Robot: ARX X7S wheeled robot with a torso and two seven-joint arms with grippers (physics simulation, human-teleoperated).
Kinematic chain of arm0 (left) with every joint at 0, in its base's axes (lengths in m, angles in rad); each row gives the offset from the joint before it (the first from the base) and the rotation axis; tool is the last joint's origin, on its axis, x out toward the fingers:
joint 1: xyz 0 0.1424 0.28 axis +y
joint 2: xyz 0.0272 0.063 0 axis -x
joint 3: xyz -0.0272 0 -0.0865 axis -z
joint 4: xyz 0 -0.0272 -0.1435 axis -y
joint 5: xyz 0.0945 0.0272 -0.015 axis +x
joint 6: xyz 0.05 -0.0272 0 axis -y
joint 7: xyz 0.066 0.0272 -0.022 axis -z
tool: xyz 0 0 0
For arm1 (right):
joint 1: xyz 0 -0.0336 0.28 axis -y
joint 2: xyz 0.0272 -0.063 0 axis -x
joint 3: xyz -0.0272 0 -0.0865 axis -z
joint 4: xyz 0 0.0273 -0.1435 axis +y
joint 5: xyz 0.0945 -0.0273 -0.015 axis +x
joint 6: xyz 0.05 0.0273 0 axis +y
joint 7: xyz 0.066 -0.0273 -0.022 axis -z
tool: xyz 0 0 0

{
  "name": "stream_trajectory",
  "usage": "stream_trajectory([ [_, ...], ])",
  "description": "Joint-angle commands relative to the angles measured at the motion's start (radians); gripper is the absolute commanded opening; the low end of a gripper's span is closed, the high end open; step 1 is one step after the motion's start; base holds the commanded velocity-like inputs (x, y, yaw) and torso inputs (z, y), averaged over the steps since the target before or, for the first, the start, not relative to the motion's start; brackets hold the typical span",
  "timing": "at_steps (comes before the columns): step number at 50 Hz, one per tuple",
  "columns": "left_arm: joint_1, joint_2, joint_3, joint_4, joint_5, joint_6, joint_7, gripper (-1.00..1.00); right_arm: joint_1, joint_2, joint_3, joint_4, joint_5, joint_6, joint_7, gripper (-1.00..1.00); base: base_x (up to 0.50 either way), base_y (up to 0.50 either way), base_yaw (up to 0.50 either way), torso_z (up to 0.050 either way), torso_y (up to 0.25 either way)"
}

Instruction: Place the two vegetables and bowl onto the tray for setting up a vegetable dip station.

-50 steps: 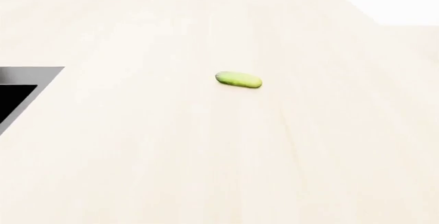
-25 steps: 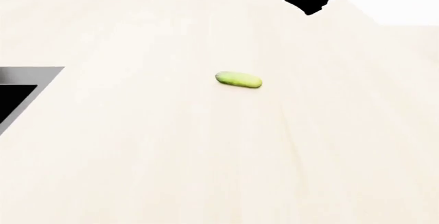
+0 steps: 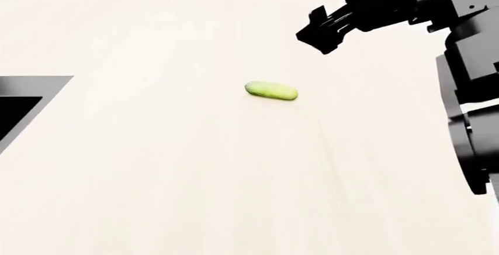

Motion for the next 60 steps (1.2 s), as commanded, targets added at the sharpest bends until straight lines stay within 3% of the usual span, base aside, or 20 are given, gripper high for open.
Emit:
stream_trajectory([
  [1,0.002,0.002,-0.002,0.002,0.001,-0.002,0.000,1.00,-0.042,-0.022,0.119,0.003,-0.121,-0.017,0.007,1.00,0.00,0.00,0.00,0.000,0.000],
  [24,0.009,0.006,-0.006,-0.003,0.003,-0.005,0.005,1.00,-0.122,-0.069,0.225,0.003,-0.190,-0.055,0.072,1.00,0.00,0.00,0.00,0.000,0.000],
  [60,0.012,0.009,-0.016,0.002,-0.006,-0.011,0.005,1.00,-0.243,-0.105,0.280,0.003,-0.197,-0.086,0.151,1.00,0.00,0.00,0.00,0.000,0.000],
])
